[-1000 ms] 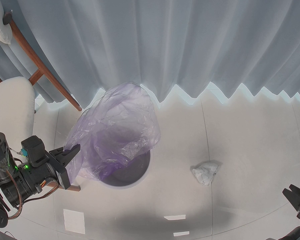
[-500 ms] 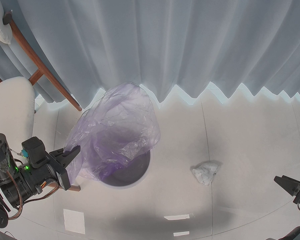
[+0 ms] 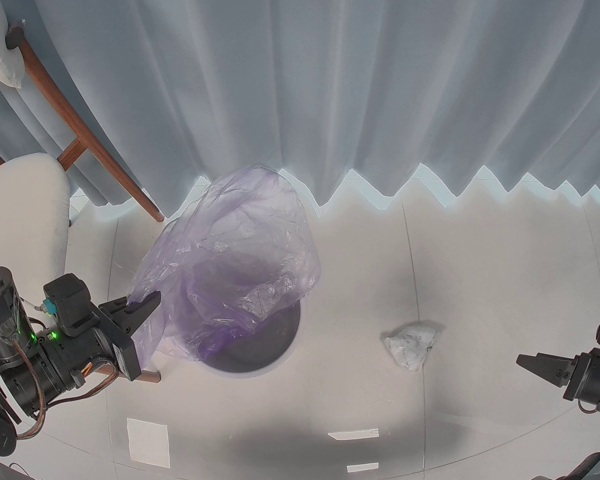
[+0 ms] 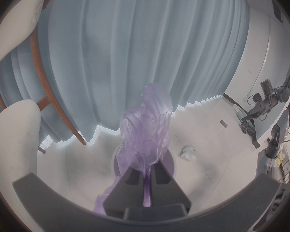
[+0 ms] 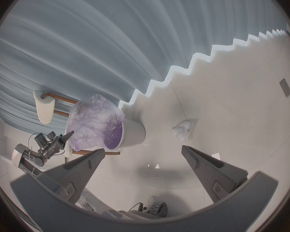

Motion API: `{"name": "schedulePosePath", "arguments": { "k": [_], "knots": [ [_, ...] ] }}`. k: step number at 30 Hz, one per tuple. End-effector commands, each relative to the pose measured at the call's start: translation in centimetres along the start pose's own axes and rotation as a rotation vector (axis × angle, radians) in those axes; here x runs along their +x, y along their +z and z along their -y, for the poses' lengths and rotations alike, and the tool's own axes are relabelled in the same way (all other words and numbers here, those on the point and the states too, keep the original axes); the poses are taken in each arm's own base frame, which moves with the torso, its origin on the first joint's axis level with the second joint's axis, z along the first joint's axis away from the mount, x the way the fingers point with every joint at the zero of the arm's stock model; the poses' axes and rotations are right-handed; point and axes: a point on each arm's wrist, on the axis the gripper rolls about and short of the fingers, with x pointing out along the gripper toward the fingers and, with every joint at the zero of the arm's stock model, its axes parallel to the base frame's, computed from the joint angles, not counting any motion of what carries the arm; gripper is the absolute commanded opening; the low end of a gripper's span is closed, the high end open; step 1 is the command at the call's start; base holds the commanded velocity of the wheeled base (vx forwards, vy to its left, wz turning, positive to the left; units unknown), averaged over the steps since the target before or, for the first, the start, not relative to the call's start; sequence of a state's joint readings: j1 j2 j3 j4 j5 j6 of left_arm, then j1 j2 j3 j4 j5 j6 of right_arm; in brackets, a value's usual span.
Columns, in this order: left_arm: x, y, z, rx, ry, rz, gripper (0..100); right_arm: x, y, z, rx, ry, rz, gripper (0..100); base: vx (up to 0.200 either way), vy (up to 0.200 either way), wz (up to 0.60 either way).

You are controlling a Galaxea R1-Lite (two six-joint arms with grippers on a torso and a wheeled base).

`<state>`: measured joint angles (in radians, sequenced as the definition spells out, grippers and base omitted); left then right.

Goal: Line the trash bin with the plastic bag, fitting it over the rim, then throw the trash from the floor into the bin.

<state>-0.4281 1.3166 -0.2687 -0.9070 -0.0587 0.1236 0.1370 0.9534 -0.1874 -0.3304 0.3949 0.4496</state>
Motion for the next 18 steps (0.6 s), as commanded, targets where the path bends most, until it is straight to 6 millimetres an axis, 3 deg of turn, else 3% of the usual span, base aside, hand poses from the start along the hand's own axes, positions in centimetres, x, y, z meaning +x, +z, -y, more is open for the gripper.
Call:
{"name": "schedulePosePath", "arguments": {
  "k": [1, 18],
  "knots": [
    [0.0, -0.1, 0.0, 0.001, -0.003, -0.003, 0, 1.6, 0.1, 0.4, 0.015, -0.009, -0.066, 100, 0.0, 0.0, 0.0],
    [0.0, -0.1, 0.0, 0.014, -0.001, -0.003, 0, 6.9, 1.5, 0.8, -0.02, -0.004, -0.121, 100, 0.0, 0.0, 0.0]
  ]
}}
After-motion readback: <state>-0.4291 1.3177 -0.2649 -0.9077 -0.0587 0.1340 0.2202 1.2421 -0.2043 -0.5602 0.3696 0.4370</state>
